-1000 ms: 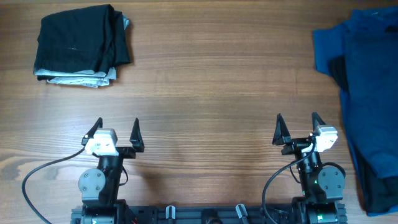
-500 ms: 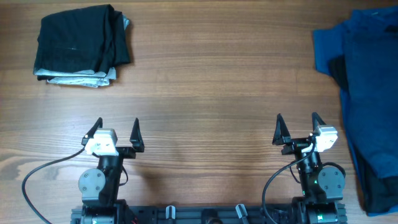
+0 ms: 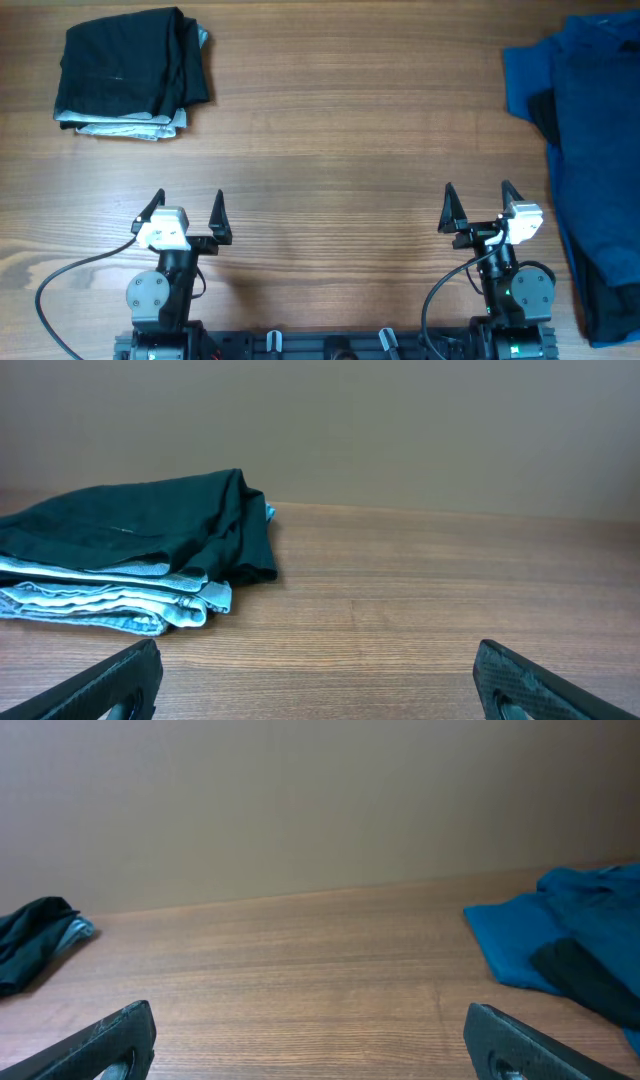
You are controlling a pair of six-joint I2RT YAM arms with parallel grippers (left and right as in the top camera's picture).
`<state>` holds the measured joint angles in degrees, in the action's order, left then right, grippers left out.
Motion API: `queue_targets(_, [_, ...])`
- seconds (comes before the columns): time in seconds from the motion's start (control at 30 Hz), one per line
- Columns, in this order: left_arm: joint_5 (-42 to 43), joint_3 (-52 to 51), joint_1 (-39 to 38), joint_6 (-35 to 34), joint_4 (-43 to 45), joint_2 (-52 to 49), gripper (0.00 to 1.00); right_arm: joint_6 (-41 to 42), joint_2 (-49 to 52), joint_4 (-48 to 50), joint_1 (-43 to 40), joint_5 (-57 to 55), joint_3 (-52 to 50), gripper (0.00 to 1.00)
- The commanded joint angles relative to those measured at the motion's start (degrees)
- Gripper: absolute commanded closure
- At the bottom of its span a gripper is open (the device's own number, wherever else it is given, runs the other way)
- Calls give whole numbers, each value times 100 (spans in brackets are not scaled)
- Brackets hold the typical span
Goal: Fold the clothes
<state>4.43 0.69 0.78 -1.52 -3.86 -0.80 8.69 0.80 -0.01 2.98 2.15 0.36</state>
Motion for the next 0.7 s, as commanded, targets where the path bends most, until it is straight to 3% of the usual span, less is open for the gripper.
queue_targets(0.0, [90,-37,9,109,-4,42,0,-85,22,13,37,87,-7,0])
queue_targets(0.67, [90,-37,9,109,-4,42,0,39,22,24,37,247,-4,0])
